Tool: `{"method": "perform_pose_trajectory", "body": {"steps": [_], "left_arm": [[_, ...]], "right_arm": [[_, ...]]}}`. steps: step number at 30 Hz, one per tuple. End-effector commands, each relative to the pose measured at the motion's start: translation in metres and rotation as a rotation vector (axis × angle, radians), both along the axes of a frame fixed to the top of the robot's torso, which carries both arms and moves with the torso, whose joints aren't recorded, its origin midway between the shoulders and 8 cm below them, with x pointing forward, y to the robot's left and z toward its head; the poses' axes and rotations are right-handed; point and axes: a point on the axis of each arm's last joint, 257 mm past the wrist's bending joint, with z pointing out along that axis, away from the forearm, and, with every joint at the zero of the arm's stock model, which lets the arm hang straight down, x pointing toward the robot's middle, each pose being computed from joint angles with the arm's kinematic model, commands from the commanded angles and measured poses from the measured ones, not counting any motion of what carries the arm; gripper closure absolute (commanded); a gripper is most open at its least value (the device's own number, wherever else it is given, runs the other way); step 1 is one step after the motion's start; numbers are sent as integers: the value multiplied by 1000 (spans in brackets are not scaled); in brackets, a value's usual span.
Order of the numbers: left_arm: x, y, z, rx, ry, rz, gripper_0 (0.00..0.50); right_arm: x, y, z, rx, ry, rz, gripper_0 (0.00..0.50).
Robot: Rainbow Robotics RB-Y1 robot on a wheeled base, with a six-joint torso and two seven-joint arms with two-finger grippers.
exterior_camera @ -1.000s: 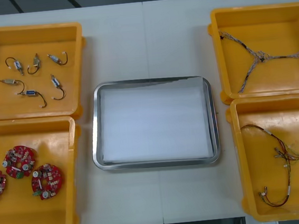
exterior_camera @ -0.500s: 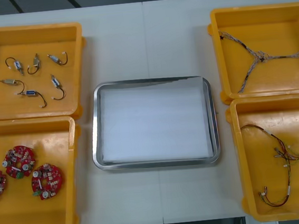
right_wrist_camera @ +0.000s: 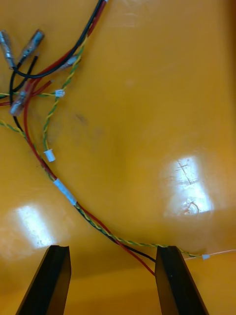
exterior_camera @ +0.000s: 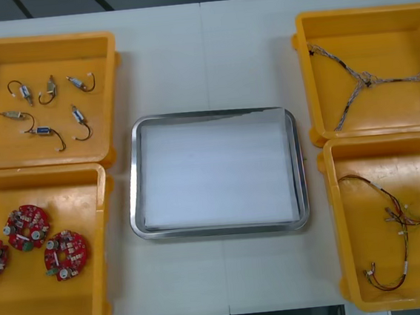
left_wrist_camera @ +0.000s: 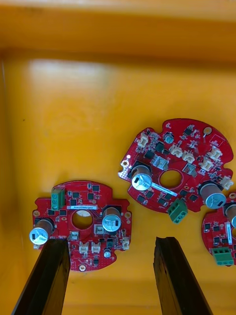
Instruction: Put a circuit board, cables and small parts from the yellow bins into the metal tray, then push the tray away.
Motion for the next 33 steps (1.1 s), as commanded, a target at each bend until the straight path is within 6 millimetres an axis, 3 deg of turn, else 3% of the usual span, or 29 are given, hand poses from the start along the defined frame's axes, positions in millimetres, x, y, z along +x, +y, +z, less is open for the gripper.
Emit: {"method": "perform_pose_trajectory", "body": {"steps": [1, 24, 33], "left_arm": [[-6, 12, -9, 99, 23, -120, 0], [-10, 6, -40, 109, 42, -175, 0], [-3, 1, -44, 106, 33, -191, 0]], "right_arm": [[-7, 3, -20, 6, 12, -11, 0], [-12, 13, -59, 11, 62, -5, 0], [-10, 15, -62, 9, 59, -2, 0]]}}
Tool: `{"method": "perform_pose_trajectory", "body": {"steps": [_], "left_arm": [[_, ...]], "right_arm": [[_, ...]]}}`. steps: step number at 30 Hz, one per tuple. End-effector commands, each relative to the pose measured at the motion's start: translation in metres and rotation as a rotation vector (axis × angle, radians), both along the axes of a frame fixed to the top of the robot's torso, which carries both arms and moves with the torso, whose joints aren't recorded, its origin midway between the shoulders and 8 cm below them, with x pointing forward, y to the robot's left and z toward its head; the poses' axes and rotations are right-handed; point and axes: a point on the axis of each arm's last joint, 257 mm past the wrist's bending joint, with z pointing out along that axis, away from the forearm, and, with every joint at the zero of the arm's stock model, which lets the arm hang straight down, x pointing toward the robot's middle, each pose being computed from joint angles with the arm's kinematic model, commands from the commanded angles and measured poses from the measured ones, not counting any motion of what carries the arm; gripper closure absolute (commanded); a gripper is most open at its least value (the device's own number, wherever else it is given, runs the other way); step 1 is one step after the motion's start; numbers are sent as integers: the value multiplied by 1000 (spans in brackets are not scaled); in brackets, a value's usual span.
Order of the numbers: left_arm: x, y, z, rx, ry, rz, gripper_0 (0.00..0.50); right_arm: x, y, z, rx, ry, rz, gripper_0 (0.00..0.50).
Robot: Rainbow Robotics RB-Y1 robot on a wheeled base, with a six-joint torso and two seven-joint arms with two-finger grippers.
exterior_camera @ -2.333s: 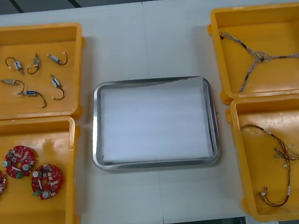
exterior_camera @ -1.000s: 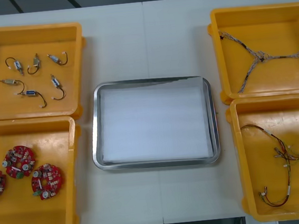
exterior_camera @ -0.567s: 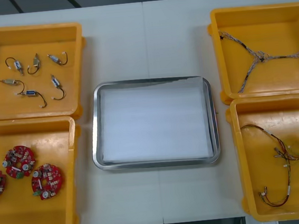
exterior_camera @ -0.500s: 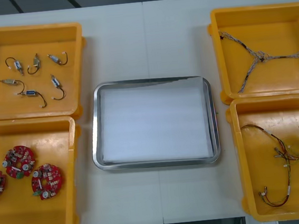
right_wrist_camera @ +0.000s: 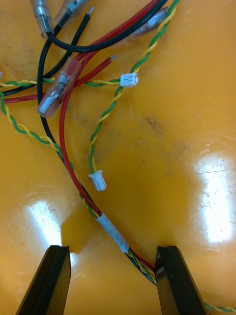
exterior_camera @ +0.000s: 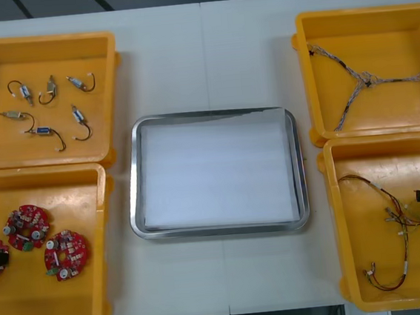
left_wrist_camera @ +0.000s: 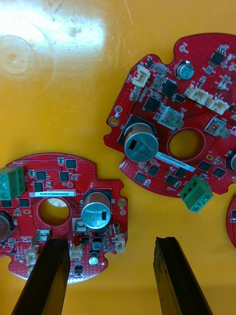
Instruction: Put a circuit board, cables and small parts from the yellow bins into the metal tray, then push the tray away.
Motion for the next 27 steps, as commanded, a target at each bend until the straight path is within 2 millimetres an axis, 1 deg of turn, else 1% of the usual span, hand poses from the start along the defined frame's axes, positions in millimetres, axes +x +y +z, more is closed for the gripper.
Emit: {"method": "perform_pose_trajectory", "body": {"steps": [1, 9, 13, 14, 15, 16, 17, 18, 19, 20, 21, 22, 24, 27], "left_arm": [[16, 9, 17, 117, -32, -160, 0], [28, 5, 12, 115, -55, -177, 0], [28, 7, 11, 121, -54, -181, 0], [27, 8, 10, 125, -51, -180, 0], [27, 10, 9, 128, -48, -178, 0], [25, 11, 7, 129, -44, -178, 0], [25, 11, 6, 130, -41, -179, 0], [24, 12, 6, 131, -40, -177, 0], [24, 12, 6, 131, -40, -177, 0], [23, 13, 4, 130, -36, -175, 0], [23, 13, 4, 131, -35, -173, 0], [23, 14, 4, 131, -35, -172, 0], [23, 15, 4, 130, -34, -170, 0], [23, 15, 4, 130, -34, -166, 0]], "right_arm": [[8, 9, -1, 15, -19, -8, 0], [14, 14, -3, 18, -42, -5, 0], [15, 14, -4, 15, -44, -2, 0], [15, 14, -4, 15, -45, -4, 35], [15, 14, -5, 15, -44, -4, 82], [15, 14, -5, 13, -44, -3, 160], [15, 14, -5, 13, -44, -3, 206], [15, 13, -5, 12, -44, -3, 310], [15, 13, -4, 12, -45, -4, 360], [15, 14, -5, 13, -44, -3, 392], [15, 13, -5, 10, -44, -3, 443], [15, 13, -5, 9, -43, -3, 475], [14, 13, -5, 8, -40, -3, 500], [15, 14, -4, 11, -43, -2, 500]]}}
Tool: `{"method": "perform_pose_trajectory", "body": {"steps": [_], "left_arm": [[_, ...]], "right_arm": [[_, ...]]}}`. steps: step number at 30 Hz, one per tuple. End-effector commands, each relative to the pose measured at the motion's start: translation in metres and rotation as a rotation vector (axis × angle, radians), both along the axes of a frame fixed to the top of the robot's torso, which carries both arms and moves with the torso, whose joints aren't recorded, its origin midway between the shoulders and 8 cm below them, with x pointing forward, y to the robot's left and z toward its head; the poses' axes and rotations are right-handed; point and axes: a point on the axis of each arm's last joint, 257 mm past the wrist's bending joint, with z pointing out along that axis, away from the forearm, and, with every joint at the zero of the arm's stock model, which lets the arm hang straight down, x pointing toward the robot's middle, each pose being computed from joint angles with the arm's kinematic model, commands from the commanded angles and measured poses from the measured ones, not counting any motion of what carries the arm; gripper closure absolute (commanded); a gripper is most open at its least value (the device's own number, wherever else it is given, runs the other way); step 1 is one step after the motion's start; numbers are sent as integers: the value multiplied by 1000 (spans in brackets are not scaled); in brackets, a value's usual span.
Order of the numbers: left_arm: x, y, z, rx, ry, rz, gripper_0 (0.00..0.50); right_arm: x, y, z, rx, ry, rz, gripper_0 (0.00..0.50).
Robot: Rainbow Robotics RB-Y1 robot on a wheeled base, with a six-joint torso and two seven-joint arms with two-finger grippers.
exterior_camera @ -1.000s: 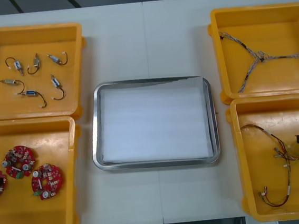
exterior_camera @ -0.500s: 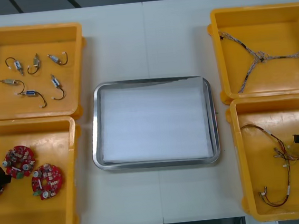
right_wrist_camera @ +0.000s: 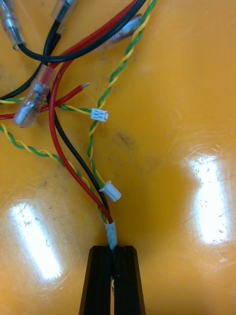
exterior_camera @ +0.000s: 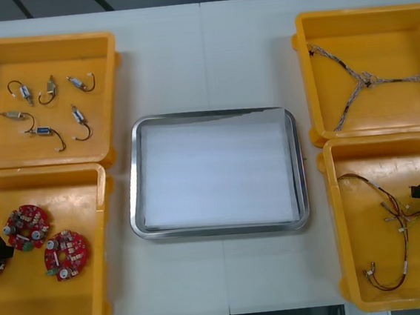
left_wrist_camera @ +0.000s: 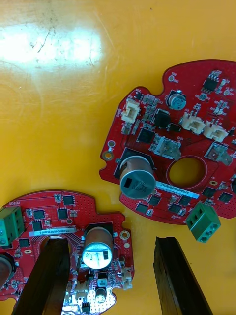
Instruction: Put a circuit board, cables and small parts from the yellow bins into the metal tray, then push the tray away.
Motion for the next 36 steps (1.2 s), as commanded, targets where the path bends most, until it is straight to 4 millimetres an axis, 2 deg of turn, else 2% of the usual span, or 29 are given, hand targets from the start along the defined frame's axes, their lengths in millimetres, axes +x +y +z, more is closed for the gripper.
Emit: {"method": "perform_pose_trajectory", "body": {"steps": [1, 8, 18, 21, 26, 28, 32, 36], "left_arm": [[4, 14, 8, 85, -3, -87, 0], [3, 15, 6, 80, 1, -77, 0], [3, 16, 6, 79, 2, -72, 5], [2, 16, 5, 79, 4, -74, 33], [3, 16, 5, 82, 0, -78, 133], [4, 16, 6, 84, -2, -81, 155], [4, 18, 5, 90, -4, -83, 185], [6, 19, 5, 98, -11, -84, 190]], "right_arm": [[2, 12, -5, 28, 0, -11, 500], [9, 12, 7, 24, 4, -8, 500], [7, 10, 54, 24, 30, -8, 500], [5, 12, 70, 22, 34, 1, 500], [0, 16, 96, 21, 39, 20, 500], [-3, 17, 104, 32, 41, 21, 500], [-11, 22, 118, 82, 59, 18, 500], [-18, 27, 130, 124, 74, 21, 500]]}}
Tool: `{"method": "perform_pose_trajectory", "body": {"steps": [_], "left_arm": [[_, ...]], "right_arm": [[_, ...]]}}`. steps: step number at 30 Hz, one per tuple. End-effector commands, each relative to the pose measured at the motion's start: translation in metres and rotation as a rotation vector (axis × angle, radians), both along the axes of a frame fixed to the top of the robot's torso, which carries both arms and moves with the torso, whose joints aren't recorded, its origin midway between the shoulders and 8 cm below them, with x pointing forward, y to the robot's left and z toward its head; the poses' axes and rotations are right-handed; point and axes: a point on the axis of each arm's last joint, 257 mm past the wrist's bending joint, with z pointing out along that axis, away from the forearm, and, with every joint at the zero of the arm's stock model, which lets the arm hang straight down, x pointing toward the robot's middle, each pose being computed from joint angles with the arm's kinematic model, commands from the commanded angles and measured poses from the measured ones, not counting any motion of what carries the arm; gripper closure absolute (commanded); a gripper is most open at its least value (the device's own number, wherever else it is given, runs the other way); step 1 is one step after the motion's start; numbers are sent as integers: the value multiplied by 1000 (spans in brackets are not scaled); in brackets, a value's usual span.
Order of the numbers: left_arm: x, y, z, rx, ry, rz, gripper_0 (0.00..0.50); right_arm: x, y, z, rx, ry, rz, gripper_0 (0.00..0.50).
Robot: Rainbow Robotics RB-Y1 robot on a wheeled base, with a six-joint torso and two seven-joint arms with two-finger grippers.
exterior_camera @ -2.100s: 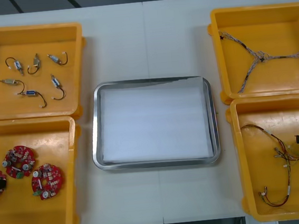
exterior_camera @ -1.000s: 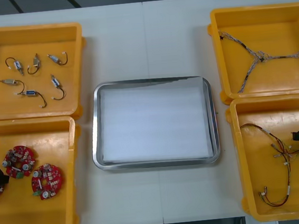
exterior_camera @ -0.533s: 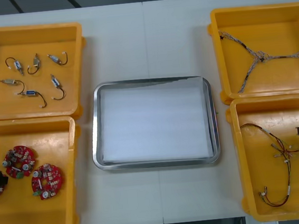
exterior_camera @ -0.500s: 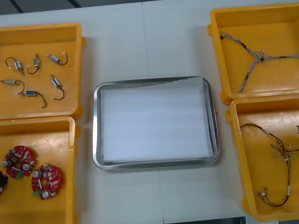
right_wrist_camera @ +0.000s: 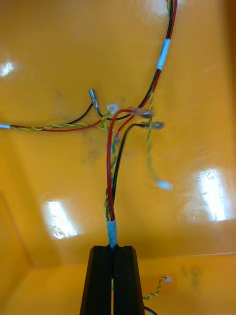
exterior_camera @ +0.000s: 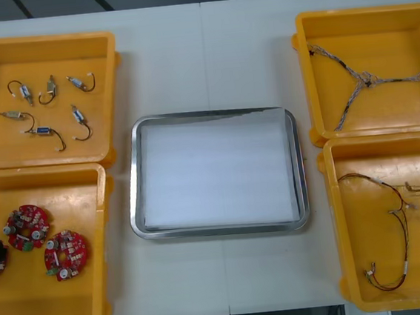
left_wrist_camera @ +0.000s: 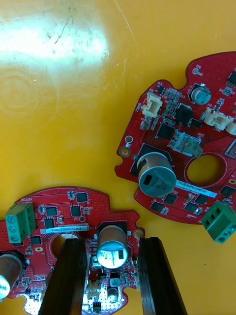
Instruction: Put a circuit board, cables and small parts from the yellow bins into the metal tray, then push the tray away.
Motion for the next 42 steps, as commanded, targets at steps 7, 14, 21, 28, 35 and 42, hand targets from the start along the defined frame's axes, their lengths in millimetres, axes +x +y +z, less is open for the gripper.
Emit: {"method": "perform_pose_trajectory", "body": {"steps": [7, 14, 21, 28, 35, 42], "left_arm": [[5, 12, 6, 89, -8, -95, 197], [5, 10, 2, 80, -12, -96, 467], [4, 9, 2, 79, -10, -100, 500], [6, 11, 17, 106, -10, -131, 500], [7, 2, 41, 82, 6, -143, 500], [5, -18, 70, 56, 45, -153, 500]], "right_arm": [[-13, 21, 47, 73, -6, 41, 500], [-22, 40, 66, 15, -33, 140, 500], [-27, 62, 77, 2, -55, 146, 500], [-30, 79, 86, 21, -60, 53, 500], [-31, 92, 92, 41, -52, -33, 500], [-32, 108, 94, 70, -38, -125, 500]]}}
